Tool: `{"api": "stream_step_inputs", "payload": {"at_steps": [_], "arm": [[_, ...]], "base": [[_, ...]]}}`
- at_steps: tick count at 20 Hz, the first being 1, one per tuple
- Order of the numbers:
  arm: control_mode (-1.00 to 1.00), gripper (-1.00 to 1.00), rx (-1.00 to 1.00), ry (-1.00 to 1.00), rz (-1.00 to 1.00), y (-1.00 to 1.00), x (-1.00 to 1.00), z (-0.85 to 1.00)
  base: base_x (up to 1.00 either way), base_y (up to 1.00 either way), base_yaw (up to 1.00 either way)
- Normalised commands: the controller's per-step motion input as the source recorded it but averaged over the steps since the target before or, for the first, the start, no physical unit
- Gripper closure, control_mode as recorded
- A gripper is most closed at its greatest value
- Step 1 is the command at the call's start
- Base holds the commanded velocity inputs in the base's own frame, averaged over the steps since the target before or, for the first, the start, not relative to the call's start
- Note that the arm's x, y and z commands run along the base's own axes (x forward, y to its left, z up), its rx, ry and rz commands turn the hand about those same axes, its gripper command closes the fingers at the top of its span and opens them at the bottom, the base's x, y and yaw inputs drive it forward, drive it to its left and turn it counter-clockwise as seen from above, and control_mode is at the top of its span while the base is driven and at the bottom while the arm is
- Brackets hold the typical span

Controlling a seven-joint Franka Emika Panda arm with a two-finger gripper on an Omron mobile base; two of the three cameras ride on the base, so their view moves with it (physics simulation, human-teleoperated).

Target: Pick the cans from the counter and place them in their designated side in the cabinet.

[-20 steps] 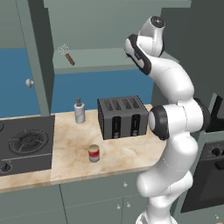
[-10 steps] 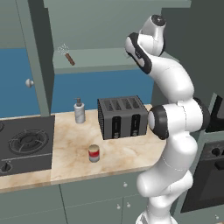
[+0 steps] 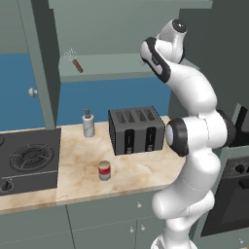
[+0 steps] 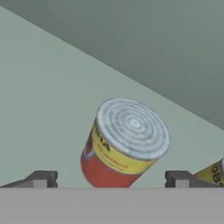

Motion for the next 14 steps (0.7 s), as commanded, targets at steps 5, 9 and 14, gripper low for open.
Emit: {"api": "stream_step_inputs", "payload": {"at_steps": [5,9,14], "arm": [[-1.0,-1.0,-0.01,-0.07,0.06,0.0,-0.01,0.0],[-1.0,-1.0,0.0,-0.1,0.06,0.0,-0.07,0.0],[-1.0,-1.0,0.0,-0.09,0.07,0.01,-0.12,0.0]], "base": [[0.0,0.0,0.0],[0.0,0.0,0.0],[0.0,0.0,0.0]]}}
